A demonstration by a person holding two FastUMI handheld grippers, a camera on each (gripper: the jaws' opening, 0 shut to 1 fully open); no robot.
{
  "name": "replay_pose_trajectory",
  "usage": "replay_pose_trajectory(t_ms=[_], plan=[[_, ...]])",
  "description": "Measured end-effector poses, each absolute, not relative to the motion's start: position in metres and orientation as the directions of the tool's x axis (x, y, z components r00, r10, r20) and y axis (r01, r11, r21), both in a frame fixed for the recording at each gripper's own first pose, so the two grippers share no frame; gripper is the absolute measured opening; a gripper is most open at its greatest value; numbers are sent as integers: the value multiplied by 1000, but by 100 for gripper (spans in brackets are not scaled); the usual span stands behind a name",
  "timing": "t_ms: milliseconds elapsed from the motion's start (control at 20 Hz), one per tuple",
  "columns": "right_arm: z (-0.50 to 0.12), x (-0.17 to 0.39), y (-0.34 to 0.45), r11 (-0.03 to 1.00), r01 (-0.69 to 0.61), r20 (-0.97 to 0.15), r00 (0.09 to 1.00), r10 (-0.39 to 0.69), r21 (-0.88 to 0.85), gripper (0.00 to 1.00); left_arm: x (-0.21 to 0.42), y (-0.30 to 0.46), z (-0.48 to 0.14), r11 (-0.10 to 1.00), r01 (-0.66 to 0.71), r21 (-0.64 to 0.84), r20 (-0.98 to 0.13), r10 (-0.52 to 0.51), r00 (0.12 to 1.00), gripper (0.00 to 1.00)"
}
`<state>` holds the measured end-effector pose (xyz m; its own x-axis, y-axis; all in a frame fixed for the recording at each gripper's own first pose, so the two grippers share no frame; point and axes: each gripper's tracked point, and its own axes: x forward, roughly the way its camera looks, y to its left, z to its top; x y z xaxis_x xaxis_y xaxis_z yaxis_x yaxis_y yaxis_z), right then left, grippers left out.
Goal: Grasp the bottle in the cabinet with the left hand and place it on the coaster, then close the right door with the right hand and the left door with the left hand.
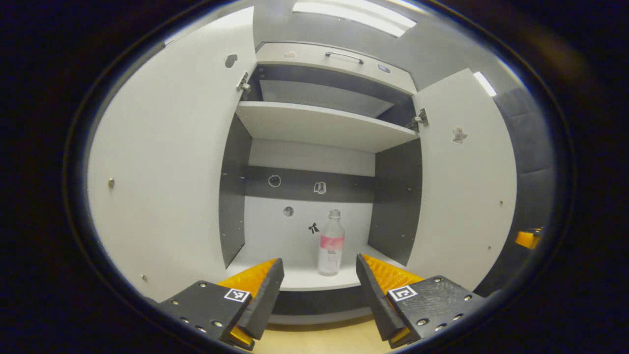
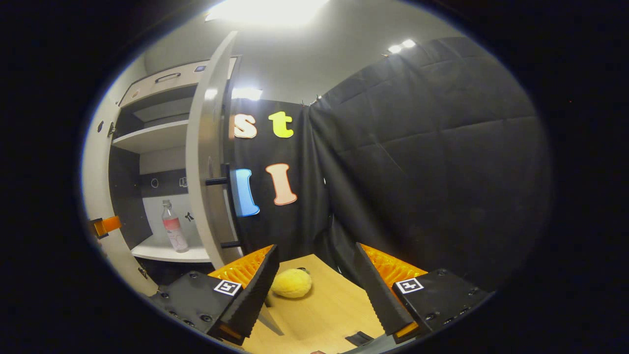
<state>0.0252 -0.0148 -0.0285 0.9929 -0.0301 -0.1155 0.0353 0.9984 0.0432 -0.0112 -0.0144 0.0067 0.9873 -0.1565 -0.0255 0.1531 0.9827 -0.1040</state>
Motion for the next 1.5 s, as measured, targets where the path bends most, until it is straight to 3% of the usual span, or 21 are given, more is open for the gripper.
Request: replay_pose_trajectory(t_ms=[50, 100, 200, 850, 1250, 1300, 1350, 1400, 1450, 1500], plan=[[-29, 31, -21, 998, 50, -109, 993, -45, 46, 98, -12, -15, 9, 983, 153, -105, -25, -156, 987, 93], [-28, 36, -25, 997, 63, -101, 993, -59, 46, 98, -11, -15, 10, 983, 152, -106, -26, -156, 987, 93], [-30, 47, -36, 995, 90, -90, 992, -85, 50, 98, -7, -17, 7, 981, 157, -111, -30, -161, 987, 86], [-48, 85, -75, 978, 206, -88, 975, -202, 38, 98, -11, -24, -2, 971, 220, -89, -107, -229, 967, 86], [-59, 104, -91, 968, 247, -102, 965, -242, 49, 98, -9, -22, -7, 982, 189, -10, -149, -188, 971, 86], [-60, 107, -92, 967, 248, -104, 965, -242, 52, 98, -8, -21, -7, 985, 175, 4, -149, -172, 974, 93], [-62, 108, -92, 967, 249, -106, 964, -242, 53, 98, -8, -22, -7, 985, 170, 13, -153, -166, 974, 93], [-64, 110, -92, 967, 248, -109, 964, -241, 52, 98, -9, -21, -5, 985, 170, 16, -153, -166, 974, 86], [-65, 115, -92, 967, 249, -110, 964, -242, 49, 98, -11, -21, 0, 985, 171, 18, -151, -166, 974, 93], [-65, 118, -92, 967, 249, -107, 964, -243, 46, 98, -14, -23, 9, 985, 174, 17, -149, -170, 974, 82]])
